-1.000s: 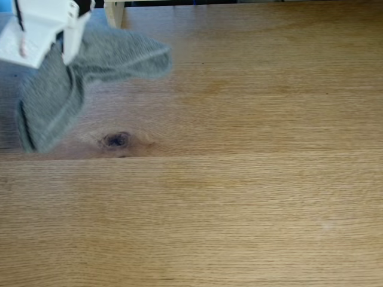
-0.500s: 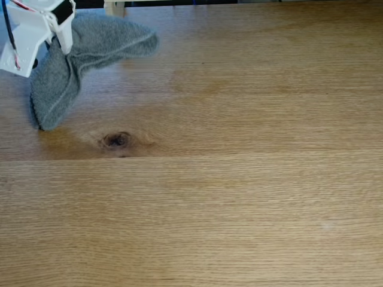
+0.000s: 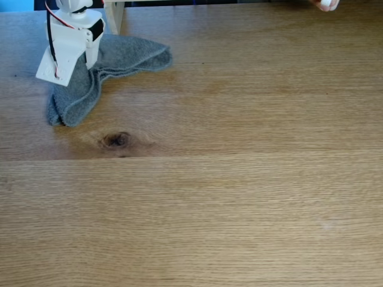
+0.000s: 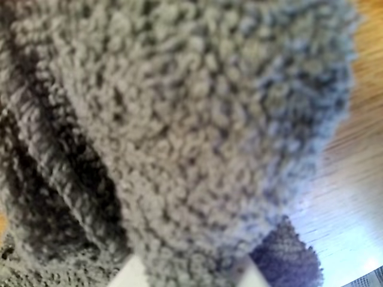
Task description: Clean the area in front of the robot
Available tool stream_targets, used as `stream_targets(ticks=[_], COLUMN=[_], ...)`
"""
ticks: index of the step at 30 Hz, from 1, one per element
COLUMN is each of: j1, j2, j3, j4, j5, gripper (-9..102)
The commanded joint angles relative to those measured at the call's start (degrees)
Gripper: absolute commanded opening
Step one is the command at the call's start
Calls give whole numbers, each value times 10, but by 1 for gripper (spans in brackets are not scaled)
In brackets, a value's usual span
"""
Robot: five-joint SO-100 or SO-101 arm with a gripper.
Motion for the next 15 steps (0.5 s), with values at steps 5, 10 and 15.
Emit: stream_targets(ticks=[5, 10, 15], j1=[-23, -48, -174], j2=[149, 262, 361], j3=[18, 17, 21], j4=[-45, 2, 112], j5=[0, 18, 88], gripper=[31, 26, 11])
